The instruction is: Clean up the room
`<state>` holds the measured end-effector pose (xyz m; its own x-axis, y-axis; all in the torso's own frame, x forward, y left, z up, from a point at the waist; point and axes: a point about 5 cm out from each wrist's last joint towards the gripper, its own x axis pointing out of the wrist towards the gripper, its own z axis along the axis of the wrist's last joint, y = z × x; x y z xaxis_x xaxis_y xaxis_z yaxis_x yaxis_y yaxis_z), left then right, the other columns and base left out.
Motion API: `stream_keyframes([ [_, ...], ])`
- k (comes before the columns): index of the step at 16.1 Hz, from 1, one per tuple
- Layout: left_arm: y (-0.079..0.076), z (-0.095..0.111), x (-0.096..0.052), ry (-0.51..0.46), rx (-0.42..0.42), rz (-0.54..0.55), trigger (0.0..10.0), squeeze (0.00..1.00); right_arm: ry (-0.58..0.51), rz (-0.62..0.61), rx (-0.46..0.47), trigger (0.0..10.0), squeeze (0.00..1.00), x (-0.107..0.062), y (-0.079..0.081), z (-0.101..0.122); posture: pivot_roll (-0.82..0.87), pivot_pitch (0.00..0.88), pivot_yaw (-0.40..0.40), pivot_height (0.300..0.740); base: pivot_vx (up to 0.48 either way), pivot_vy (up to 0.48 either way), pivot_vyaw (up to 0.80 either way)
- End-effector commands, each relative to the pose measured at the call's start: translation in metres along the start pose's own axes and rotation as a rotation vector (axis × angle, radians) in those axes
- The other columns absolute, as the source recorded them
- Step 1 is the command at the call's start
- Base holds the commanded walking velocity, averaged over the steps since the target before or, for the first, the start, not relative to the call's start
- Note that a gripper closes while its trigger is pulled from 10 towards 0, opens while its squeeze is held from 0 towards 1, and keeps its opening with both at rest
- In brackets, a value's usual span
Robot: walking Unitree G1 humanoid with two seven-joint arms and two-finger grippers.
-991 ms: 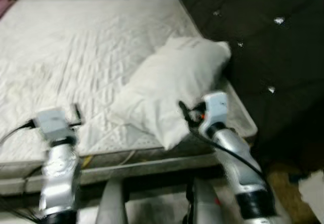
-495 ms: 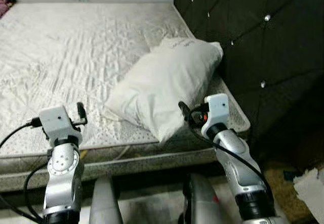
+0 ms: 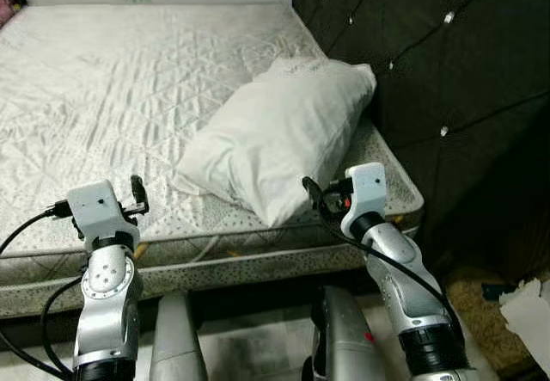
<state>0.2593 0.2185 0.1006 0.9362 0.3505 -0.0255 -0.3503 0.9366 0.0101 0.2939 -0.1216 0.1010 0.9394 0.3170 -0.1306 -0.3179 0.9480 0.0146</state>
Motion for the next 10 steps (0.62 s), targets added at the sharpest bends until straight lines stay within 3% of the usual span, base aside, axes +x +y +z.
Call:
stream_keyframes([
  [1,-0.0007,-0.0002,0.0013,0.005,0.001,0.007,10.0,0.00,0.002,-0.008,-0.010,10.0,0.00,0.0017,-0.0025,0.0031,-0.10,0.000,-0.046,0.532,0.000,0.000,0.00],
  [4,-0.0006,0.0010,0.0011,-0.005,-0.002,0.005,10.0,0.00,0.004,-0.010,-0.009,10.0,0.00,0.0021,-0.0029,0.0028,-0.10,0.000,-0.046,0.532,0.000,0.000,0.00],
  [10,-0.0017,0.0016,0.0010,-0.011,-0.007,-0.003,10.0,0.00,0.006,-0.003,-0.013,10.0,0.00,0.0028,-0.0032,0.0029,-0.10,0.000,-0.049,0.532,0.337,0.000,0.00],
])
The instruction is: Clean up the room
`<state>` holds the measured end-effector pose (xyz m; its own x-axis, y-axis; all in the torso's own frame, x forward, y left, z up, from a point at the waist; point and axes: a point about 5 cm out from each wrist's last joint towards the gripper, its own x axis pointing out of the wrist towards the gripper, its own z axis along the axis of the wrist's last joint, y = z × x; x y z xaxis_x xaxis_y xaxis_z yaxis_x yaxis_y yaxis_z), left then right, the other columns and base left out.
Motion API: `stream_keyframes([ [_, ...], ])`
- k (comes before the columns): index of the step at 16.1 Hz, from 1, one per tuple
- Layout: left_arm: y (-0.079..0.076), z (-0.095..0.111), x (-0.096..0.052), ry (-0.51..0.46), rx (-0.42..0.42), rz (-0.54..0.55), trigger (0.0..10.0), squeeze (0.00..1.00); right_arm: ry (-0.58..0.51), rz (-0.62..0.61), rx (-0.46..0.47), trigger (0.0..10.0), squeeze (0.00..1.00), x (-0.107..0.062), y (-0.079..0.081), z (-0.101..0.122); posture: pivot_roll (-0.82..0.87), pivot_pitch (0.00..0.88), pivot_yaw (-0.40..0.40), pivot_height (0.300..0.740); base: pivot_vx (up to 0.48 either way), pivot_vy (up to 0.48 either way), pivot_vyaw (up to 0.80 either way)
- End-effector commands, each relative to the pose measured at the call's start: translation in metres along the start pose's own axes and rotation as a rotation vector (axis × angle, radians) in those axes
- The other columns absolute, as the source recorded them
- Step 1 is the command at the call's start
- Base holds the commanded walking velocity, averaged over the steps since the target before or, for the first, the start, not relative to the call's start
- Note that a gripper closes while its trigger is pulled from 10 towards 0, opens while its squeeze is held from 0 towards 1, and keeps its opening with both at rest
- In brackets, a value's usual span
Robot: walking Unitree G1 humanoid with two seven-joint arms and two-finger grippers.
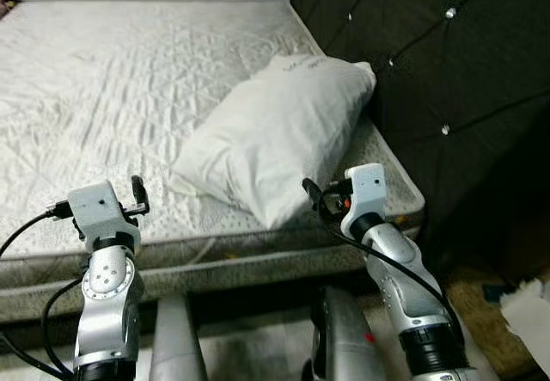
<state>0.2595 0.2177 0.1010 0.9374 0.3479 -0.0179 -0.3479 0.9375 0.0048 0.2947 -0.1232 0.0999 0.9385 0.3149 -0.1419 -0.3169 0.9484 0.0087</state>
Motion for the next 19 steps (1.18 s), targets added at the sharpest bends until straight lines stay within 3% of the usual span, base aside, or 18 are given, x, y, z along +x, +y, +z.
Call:
stream_keyframes([
  [1,-0.001,0.001,0.001,-0.002,-0.001,-0.001,10.0,0.00,-0.008,-0.002,-0.008,10.0,0.00,0.002,-0.002,0.004,-0.10,0.000,-0.050,0.532,0.326,0.000,0.00],
  [9,-0.002,0.000,0.001,0.000,-0.001,-0.001,10.0,0.00,-0.001,0.006,-0.004,10.0,0.00,0.003,-0.001,0.003,-0.10,0.000,-0.049,0.532,0.071,0.000,0.00],
  [12,-0.001,0.000,0.000,0.002,0.001,0.002,10.0,0.00,0.002,0.012,0.005,10.0,0.00,0.003,-0.001,0.003,-0.09,0.000,-0.051,0.512,0.000,0.000,0.00],
  [15,0.000,-0.005,-0.003,0.056,0.034,-0.007,10.0,0.00,0.025,0.030,0.005,10.0,0.00,0.002,-0.005,0.006,-0.09,0.000,-0.046,0.512,0.000,0.000,0.00],
  [16,0.002,-0.008,-0.005,0.075,0.046,-0.009,10.0,0.00,0.029,0.039,0.000,10.0,0.00,0.001,-0.007,0.007,-0.09,0.000,-0.046,0.512,0.000,0.000,0.00],
  [19,0.026,-0.021,-0.021,0.130,0.083,0.017,10.0,0.00,0.071,0.080,0.001,10.0,0.00,-0.009,-0.017,0.007,-0.08,0.000,-0.041,0.512,0.000,0.000,0.00],
])
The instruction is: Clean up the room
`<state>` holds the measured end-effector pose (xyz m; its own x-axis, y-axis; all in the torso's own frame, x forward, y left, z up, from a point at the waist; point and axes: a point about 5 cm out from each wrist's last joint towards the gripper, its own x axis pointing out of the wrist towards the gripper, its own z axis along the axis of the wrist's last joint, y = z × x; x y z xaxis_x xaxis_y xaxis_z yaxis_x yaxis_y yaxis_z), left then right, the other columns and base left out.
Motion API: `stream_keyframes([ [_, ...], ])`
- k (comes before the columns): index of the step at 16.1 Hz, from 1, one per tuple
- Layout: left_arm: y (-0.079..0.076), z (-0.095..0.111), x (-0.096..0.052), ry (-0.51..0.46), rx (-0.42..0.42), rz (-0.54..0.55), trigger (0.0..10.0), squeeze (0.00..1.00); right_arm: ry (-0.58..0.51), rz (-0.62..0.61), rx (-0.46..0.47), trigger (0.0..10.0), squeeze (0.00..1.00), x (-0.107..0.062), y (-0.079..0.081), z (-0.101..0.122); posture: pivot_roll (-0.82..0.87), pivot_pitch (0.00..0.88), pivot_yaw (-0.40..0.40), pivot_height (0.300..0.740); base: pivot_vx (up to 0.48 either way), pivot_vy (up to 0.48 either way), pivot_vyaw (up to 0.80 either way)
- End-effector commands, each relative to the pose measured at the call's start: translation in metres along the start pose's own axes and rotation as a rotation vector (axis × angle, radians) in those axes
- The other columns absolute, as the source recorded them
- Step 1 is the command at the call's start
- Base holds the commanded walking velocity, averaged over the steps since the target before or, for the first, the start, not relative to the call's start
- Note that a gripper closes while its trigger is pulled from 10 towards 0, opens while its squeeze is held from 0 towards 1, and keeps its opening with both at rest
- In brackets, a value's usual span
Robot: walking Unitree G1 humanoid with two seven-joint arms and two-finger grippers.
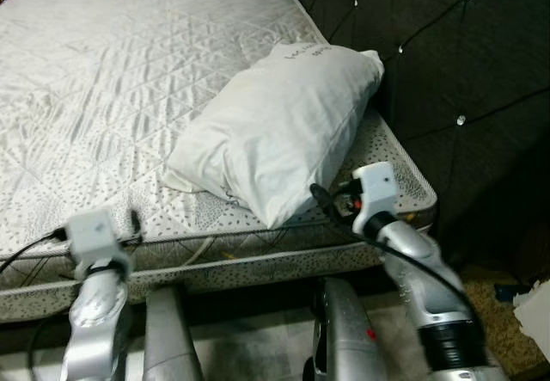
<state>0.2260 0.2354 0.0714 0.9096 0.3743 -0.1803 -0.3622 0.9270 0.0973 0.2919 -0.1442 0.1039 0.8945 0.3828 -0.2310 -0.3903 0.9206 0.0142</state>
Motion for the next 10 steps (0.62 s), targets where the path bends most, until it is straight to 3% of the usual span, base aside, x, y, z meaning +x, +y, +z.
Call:
stream_keyframes([
  [1,0.003,0.009,0.001,-0.029,0.002,-0.005,10.0,0.00,0.010,0.066,0.016,10.0,0.00,-0.001,0.007,0.004,-0.07,0.000,-0.039,0.512,0.000,0.000,0.00],
  [6,0.003,0.014,0.001,-0.023,0.022,-0.024,10.0,0.00,0.094,0.270,0.069,10.0,0.00,0.008,0.038,0.011,-0.06,0.000,-0.027,0.512,0.000,0.000,0.00],
  [10,0.005,0.014,-0.001,-0.006,0.026,-0.032,10.0,0.00,0.150,0.281,0.121,10.0,0.00,0.020,0.051,0.010,-0.04,0.000,-0.024,0.512,0.000,0.000,0.00],
])
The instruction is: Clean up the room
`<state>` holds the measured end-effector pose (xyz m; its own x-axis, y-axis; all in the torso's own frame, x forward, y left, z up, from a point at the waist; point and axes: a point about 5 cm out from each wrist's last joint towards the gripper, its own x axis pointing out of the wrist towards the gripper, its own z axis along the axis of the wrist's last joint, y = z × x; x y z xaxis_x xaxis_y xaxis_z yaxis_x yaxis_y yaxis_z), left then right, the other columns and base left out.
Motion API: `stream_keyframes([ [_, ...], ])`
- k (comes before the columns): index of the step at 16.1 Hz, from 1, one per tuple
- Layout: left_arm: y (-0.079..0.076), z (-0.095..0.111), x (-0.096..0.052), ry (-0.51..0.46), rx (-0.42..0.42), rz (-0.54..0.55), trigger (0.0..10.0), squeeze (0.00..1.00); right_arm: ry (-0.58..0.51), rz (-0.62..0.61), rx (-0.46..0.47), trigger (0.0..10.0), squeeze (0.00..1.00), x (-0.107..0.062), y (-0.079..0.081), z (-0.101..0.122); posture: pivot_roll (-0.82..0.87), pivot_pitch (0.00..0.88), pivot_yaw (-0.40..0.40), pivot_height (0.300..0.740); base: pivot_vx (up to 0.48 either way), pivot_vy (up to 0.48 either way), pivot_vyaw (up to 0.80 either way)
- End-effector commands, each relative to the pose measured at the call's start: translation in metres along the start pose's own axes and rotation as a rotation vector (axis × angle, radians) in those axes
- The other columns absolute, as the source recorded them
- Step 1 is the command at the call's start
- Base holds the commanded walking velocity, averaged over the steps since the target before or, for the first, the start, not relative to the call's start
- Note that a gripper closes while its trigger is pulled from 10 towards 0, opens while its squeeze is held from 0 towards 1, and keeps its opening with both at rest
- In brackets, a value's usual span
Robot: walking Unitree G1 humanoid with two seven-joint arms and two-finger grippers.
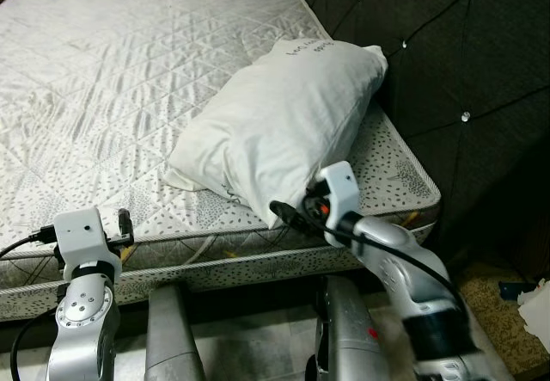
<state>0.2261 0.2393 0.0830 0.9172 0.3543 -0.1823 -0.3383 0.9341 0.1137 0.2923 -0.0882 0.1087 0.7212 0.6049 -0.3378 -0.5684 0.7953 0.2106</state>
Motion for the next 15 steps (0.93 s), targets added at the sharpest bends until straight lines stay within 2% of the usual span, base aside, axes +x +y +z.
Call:
stream_keyframes([
  [1,0.001,0.004,-0.002,-0.004,0.006,-0.010,10.0,0.00,0.020,-0.039,0.046,10.0,0.00,0.008,-0.001,0.002,-0.01,0.000,-0.029,0.512,0.000,0.000,0.00],
  [4,0.008,0.004,-0.008,0.003,0.008,0.006,10.0,0.00,0.025,-0.091,0.127,10.0,0.00,0.027,0.003,0.008,0.03,0.000,-0.044,0.512,0.000,0.000,0.00],
  [6,0.013,0.003,-0.012,0.008,0.012,0.030,10.0,0.00,0.014,-0.145,0.134,10.0,0.00,0.037,0.003,0.013,0.05,0.000,-0.052,0.512,0.000,0.000,0.00],
  [7,0.016,0.004,-0.014,0.010,0.012,0.040,10.0,0.00,0.006,-0.193,0.181,10.0,0.00,0.044,0.002,0.016,0.06,0.000,-0.055,0.512,0.000,0.000,0.00],
  [8,0.017,0.003,-0.016,0.012,0.014,0.046,10.0,0.00,0.004,-0.237,0.213,8.0,0.00,0.049,0.001,0.016,0.06,0.000,-0.055,0.512,0.000,0.000,0.00],
  [9,0.018,0.003,-0.018,0.016,0.016,0.050,10.0,0.00,0.002,-0.274,0.256,0.4,0.00,0.053,0.000,0.014,0.08,0.000,-0.053,0.512,0.000,0.000,0.00],
  [10,0.019,0.003,-0.018,0.018,0.018,0.050,10.0,0.00,-0.004,-0.300,0.278,0.0,0.00,0.055,-0.002,0.013,0.08,0.000,-0.050,0.512,0.000,0.000,0.00],
  [12,0.020,0.004,-0.019,0.021,0.021,0.049,10.0,0.00,-0.025,-0.323,0.305,0.0,0.00,0.060,-0.002,0.014,0.08,0.000,-0.041,0.512,0.000,0.000,0.00],
  [15,0.019,0.008,-0.013,0.010,0.035,0.039,10.0,0.00,-0.090,-0.340,0.347,0.0,0.00,0.073,0.007,0.023,0.09,0.000,-0.034,0.512,0.000,0.000,0.00],
])
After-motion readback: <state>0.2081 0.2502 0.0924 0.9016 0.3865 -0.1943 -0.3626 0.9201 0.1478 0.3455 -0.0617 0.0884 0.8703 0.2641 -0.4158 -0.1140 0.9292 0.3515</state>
